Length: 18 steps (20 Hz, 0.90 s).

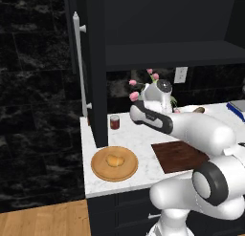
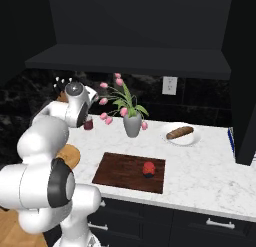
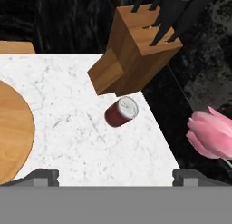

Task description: From the different types of pastries on the counter, select a croissant and place it on the cutting board. Then retrieve a jar of jam from the cabinet and place it alongside the croissant on the cutting board.

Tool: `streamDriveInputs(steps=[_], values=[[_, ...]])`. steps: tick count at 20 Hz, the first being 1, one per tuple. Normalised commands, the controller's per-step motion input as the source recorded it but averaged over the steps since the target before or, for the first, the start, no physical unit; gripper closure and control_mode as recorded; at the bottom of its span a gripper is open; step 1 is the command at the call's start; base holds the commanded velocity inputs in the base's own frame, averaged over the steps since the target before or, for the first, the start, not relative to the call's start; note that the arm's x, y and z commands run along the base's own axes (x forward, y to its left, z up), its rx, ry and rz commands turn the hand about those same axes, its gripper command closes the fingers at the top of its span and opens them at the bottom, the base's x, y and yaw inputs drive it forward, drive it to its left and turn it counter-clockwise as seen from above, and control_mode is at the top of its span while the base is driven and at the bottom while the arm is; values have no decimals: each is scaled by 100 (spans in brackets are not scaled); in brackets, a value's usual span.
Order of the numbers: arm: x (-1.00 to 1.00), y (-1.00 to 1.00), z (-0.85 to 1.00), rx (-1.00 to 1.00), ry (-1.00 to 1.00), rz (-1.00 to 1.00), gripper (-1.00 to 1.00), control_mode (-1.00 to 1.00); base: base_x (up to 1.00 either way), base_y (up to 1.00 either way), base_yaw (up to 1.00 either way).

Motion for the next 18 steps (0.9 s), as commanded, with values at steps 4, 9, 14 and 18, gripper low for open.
streamDriveInputs(steps=[4,9,14,18], values=[[-43,10,14,0,15,0,-100,-100,0,0,0],[-5,24,-3,1,31,4,-100,-100,0,0,0],[-49,1,0,1,29,10,-100,-100,0,0,0],[-62,15,-1,1,21,8,-100,-100,0,0,0]])
